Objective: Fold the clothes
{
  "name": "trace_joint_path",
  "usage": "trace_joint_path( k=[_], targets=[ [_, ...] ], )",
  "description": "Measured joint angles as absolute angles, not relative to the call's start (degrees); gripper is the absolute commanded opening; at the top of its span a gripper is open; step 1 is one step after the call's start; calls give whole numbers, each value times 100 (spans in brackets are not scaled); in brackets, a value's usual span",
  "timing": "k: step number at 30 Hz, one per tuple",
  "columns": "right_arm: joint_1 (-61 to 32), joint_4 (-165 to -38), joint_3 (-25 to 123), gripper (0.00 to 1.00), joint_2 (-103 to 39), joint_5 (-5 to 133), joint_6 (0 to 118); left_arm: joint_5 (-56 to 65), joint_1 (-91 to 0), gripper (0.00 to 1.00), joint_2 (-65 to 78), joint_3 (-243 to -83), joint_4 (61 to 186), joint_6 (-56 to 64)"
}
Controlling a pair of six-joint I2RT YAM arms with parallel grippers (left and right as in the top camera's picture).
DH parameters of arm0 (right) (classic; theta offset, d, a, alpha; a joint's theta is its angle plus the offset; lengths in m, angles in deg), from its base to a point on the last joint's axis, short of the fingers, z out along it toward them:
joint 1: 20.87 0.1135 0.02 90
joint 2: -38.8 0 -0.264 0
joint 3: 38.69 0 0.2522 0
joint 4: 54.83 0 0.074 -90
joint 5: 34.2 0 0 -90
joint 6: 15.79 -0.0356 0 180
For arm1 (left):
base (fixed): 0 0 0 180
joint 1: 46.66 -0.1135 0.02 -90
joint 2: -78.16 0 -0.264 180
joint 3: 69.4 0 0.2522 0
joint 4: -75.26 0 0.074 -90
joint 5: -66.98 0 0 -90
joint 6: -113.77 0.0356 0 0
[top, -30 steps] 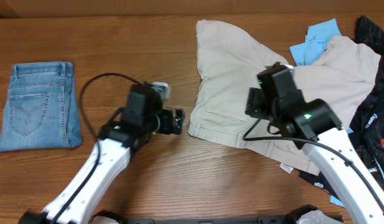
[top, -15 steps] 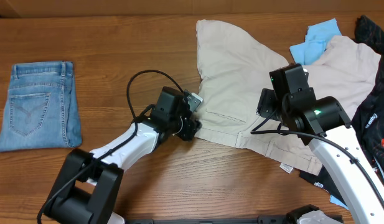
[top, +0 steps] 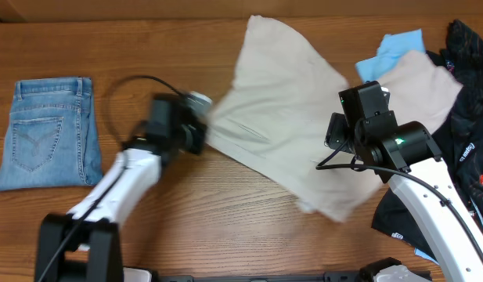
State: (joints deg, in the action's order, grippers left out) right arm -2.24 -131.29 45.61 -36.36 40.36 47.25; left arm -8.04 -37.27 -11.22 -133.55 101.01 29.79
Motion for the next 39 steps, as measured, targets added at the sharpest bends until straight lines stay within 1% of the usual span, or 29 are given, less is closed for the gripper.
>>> trace_joint_path(
  k=[1,2,3,5,6,7,9,12,13,15,17,20,21,24,27,32,37,39],
  targets=[
    [-232,-13120,4561,69,-3636,4029,4723,-859,-4005,28,-1050,-13449,10095,2961],
    [-239,-13116,4561,69,-3636,4023,4725,-916,-4284,59,-1006,-13560,10075,2898],
    [-241,-13118,4561,69,-3636,4010,4723,-968,-4553,77,-984,-13678,10051,2835],
    [-241,-13118,4561,69,-3636,3992,4725,-1073,-5003,80,-967,-13877,10014,2601],
    [-243,-13118,4561,69,-3636,3990,4727,-1114,-5216,93,-954,-13969,10062,2463],
    [-243,-13116,4561,69,-3636,3988,4725,-1130,-5318,100,-943,-14015,10114,2376],
    [-248,-13118,4561,69,-3636,3988,4723,-970,-5434,100,-919,-14076,10359,2144],
    [-245,-13118,4561,69,-3636,3988,4723,-387,-5314,100,-906,-14089,11041,1790],
    [-252,-13118,4561,70,-3636,3986,4712,-240,-5205,100,-906,-14091,11325,1700],
    [-311,-13123,4561,77,-3636,3994,4567,-74,-4791,100,-906,-14091,11922,1633],
    [-429,-13120,4561,77,-3636,3992,4458,-96,-4409,100,-906,-14091,12221,1648],
    [-1037,-13123,4561,78,-3636,4160,4292,-435,-3307,100,-906,-14091,12521,1768],
    [-1203,-13129,4561,78,-3636,4211,4270,-483,-3172,100,-906,-14091,12527,1794],
    [-1784,-13236,4561,78,-3636,4296,4218,-916,-2186,100,-906,-14091,12560,1980],
    [-2169,-13273,4561,78,-3636,4355,4231,-1390,-1450,100,-906,-14091,12752,2081],
    [-2610,-13286,4561,78,-3636,4379,4270,-1879,-560,99,-906,-14089,13082,2120],
    [-2820,-13291,4561,79,-3636,4386,4281,-2332,236,100,-912,-14048,13126,2238],
    [-2838,-13291,4561,79,-3636,4388,4312,-2481,507,97,-945,-14043,13148,2301]
  ],
)
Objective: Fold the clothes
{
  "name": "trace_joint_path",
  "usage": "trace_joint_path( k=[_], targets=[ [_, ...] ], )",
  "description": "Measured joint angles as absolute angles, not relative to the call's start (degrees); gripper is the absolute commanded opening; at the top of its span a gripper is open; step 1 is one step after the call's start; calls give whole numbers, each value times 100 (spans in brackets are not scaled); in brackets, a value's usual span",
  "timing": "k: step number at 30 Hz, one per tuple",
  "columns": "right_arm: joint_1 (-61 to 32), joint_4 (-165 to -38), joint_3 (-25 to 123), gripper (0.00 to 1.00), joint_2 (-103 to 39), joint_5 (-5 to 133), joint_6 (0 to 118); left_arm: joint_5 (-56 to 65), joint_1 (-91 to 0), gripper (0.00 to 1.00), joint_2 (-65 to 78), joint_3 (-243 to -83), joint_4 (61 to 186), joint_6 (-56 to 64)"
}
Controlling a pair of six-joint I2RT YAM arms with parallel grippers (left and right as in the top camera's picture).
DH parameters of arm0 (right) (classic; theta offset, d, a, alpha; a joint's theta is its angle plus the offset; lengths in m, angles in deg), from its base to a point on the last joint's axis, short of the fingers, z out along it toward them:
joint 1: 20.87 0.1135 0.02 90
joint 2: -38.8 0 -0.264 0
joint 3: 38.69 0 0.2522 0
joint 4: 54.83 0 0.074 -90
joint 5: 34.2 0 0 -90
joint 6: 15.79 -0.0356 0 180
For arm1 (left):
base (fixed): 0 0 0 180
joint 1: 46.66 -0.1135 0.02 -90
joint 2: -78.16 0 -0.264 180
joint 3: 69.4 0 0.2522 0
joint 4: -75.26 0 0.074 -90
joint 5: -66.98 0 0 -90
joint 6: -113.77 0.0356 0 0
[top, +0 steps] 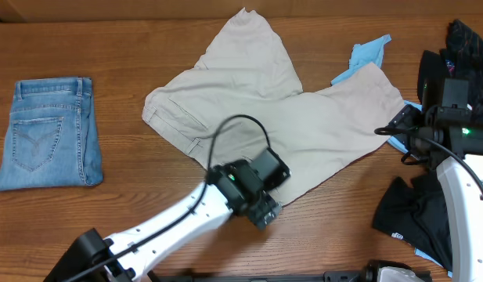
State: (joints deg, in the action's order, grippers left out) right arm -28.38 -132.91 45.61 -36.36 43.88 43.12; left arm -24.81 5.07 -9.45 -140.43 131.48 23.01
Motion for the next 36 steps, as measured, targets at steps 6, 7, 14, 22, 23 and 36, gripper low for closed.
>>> trace_joint_path(
  k=[6,7,14,22,23,36],
  targets=[
    [-2838,-13315,4561,79,-3636,4399,4377,-2642,883,80,-1487,-14041,13502,2424],
    [-2838,-13317,4561,79,-3636,4399,4379,-2644,883,80,-1673,-14028,13589,2422],
    [-2838,-13315,4561,79,-3636,4399,4401,-2631,883,87,-2125,-13978,13690,2419],
    [-2838,-13311,4561,79,-3636,4399,4403,-2631,883,100,-2125,-13980,13688,2424],
    [-2838,-13311,4561,79,-3636,4401,4403,-2631,887,100,-2125,-13995,13708,2424],
    [-2838,-13313,4561,79,-3636,4399,4406,-2850,887,100,-2123,-14487,13399,2424]
  ],
)
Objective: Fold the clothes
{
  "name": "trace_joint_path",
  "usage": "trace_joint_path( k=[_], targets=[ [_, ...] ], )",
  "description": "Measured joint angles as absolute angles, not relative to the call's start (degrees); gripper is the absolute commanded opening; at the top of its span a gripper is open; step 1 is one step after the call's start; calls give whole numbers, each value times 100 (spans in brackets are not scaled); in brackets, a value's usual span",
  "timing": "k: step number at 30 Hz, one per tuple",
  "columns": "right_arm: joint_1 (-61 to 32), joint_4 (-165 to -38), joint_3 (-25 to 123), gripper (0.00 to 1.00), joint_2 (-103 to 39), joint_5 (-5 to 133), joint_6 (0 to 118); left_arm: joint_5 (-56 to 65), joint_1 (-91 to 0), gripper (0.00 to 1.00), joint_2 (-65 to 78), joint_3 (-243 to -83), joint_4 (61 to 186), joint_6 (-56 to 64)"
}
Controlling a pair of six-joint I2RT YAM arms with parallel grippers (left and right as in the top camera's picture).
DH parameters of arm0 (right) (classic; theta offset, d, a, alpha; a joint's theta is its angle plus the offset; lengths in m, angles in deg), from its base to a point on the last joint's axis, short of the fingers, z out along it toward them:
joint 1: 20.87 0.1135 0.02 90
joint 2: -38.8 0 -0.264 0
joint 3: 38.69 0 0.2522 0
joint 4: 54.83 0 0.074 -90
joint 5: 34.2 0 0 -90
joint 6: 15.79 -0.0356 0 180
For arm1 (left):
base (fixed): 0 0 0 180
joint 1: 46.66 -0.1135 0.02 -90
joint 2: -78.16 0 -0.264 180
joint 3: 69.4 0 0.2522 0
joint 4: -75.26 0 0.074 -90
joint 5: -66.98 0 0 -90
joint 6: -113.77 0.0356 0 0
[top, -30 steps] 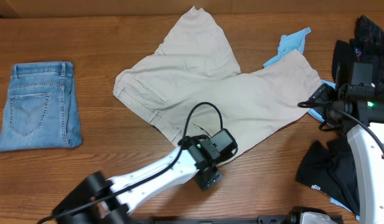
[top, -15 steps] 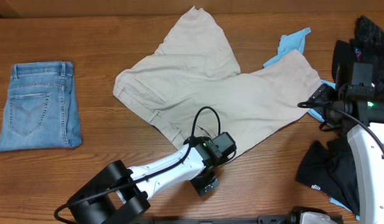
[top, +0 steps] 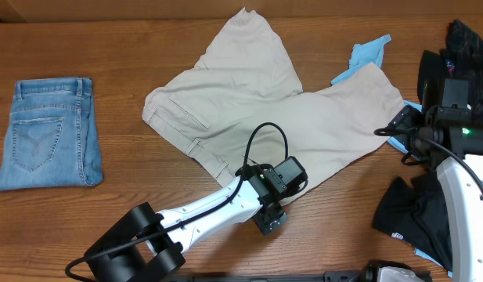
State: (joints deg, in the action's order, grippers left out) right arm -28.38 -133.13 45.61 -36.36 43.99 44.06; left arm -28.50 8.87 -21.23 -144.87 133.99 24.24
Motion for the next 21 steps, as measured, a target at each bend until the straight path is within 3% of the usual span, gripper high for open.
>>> trace_joint_path(
  k=[4,8,14,17,21],
  targets=[
    [-2838,-13317,4561,79,-3636,4401,4403,-2861,887,95,-2195,-14487,13395,2426],
    [-2838,-13315,4561,79,-3636,4401,4406,-2872,887,82,-2497,-14487,13408,2498],
    [-2838,-13313,4561,79,-3636,4399,4403,-2887,887,16,-2621,-14493,13557,2583],
    [-2838,-13313,4561,79,-3636,4401,4406,-2918,913,4,-2619,-14673,13904,2520],
    [-2838,-13313,4561,79,-3636,4399,4414,-2955,913,4,-2377,-14928,14361,2417]
  ],
)
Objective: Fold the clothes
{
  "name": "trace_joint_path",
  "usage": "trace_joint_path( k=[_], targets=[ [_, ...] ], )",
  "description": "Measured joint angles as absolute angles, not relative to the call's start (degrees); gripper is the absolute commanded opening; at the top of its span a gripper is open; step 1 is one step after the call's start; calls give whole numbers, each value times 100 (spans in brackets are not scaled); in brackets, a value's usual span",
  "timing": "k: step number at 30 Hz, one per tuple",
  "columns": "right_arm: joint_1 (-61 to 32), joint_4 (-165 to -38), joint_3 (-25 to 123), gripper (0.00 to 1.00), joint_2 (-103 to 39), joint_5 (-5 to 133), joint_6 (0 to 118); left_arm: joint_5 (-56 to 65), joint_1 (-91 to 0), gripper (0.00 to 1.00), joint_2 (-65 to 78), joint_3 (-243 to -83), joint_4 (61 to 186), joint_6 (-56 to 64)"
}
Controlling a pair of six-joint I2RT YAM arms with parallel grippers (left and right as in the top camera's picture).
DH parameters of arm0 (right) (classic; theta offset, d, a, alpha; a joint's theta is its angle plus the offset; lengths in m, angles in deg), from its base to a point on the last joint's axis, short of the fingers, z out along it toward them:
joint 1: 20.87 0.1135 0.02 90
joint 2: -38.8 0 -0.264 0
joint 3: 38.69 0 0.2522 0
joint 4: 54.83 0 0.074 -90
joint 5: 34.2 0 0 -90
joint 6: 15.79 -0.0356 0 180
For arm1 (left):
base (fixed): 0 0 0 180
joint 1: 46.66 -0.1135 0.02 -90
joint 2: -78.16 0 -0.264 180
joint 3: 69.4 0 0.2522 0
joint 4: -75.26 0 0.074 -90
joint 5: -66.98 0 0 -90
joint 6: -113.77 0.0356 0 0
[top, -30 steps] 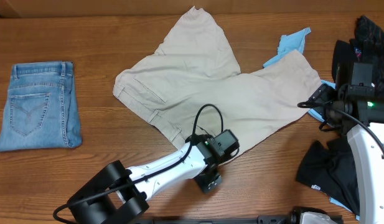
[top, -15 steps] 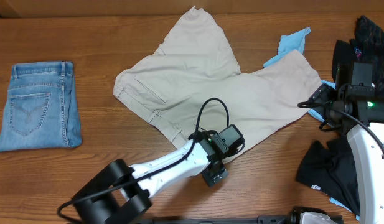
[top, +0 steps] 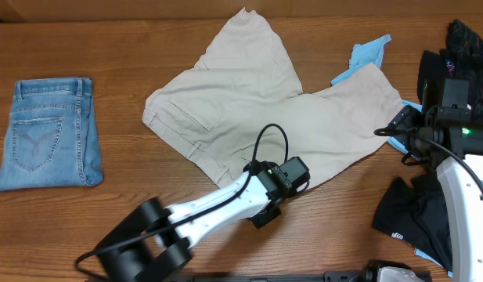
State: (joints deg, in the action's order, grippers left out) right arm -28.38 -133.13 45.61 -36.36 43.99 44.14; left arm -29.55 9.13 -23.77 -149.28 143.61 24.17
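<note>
Beige shorts (top: 257,110) lie spread flat across the middle of the table in the overhead view, waistband to the left, one leg pointing to the far edge and one to the right. My left gripper (top: 282,188) hangs over the shorts' near hem, its fingers hidden under the wrist, so I cannot tell whether they touch the cloth. My right gripper (top: 394,127) sits at the corner of the right leg's hem; its jaws are too small to read.
Folded blue jeans (top: 49,133) lie at the far left. A light blue cloth (top: 370,51) pokes out behind the shorts' right leg. Black garments are piled at the right edge (top: 470,43) and front right (top: 417,211).
My left wrist has shifted slightly right and further onto the shorts' near hem. The shorts and my right arm have not moved.
The shorts were bunched at centre right with my left gripper at their left edge and my right gripper on their right side. Then they lay spread flat, right gripper at the right leg's corner, left gripper at the near hem, where it has crept slightly right since.
</note>
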Motion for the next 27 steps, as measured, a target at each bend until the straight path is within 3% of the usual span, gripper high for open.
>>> trace_joint_path(
  k=[6,13,22,27],
  targets=[
    [-2881,-13313,4561,79,-3636,4396,4451,-3571,913,4,-871,-15667,15513,2323],
    [-2908,-13313,4561,79,-3636,4399,4519,-3501,926,4,447,-16948,16383,2262],
    [-2908,-13313,4561,79,-3636,4399,4556,-2535,1495,5,1040,-18616,17213,2242],
    [-2908,-13262,4561,79,-3636,4399,4554,-3433,1547,4,1193,-18747,17261,2196]
  ],
)
